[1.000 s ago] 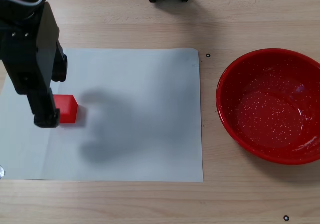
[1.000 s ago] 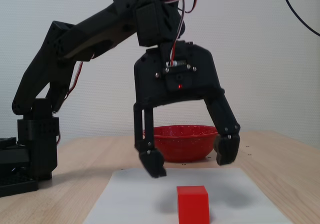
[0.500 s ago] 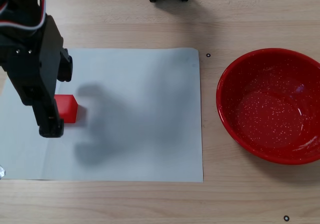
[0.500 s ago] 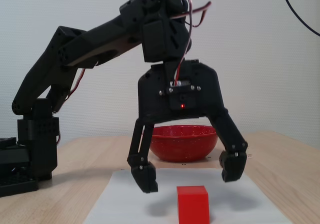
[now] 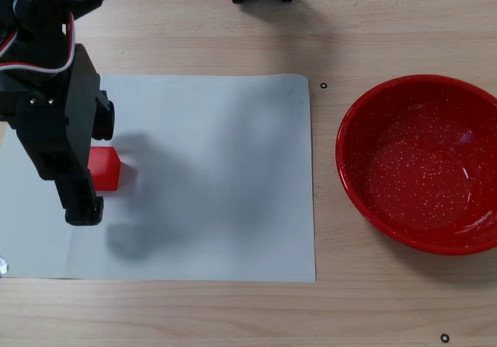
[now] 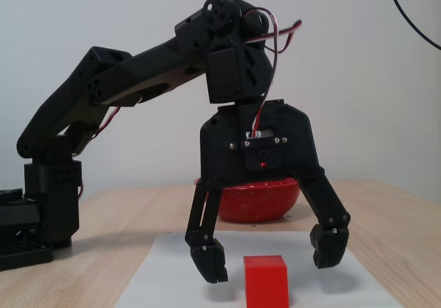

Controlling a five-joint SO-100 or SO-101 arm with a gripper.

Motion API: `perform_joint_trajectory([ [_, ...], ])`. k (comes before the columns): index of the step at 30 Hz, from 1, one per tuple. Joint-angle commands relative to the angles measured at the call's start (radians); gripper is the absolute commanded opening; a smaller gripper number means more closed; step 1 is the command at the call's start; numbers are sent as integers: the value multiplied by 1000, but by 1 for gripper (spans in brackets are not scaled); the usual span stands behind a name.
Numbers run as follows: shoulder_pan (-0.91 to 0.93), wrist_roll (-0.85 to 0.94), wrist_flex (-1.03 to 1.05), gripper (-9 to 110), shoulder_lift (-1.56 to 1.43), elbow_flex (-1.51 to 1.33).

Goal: Grasp the red cube and put it in the red bowl.

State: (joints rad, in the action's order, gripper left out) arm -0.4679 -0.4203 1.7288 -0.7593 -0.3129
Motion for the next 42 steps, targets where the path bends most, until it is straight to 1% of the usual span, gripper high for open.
perform_joint_trajectory([
  [1,-5,-9,-23,45,-67,117],
  [19,-9,-18,-64,42,-14,140],
  [32,-11,-43,-135,41,14,149],
  [42,-8,-43,-117,37,17,163],
])
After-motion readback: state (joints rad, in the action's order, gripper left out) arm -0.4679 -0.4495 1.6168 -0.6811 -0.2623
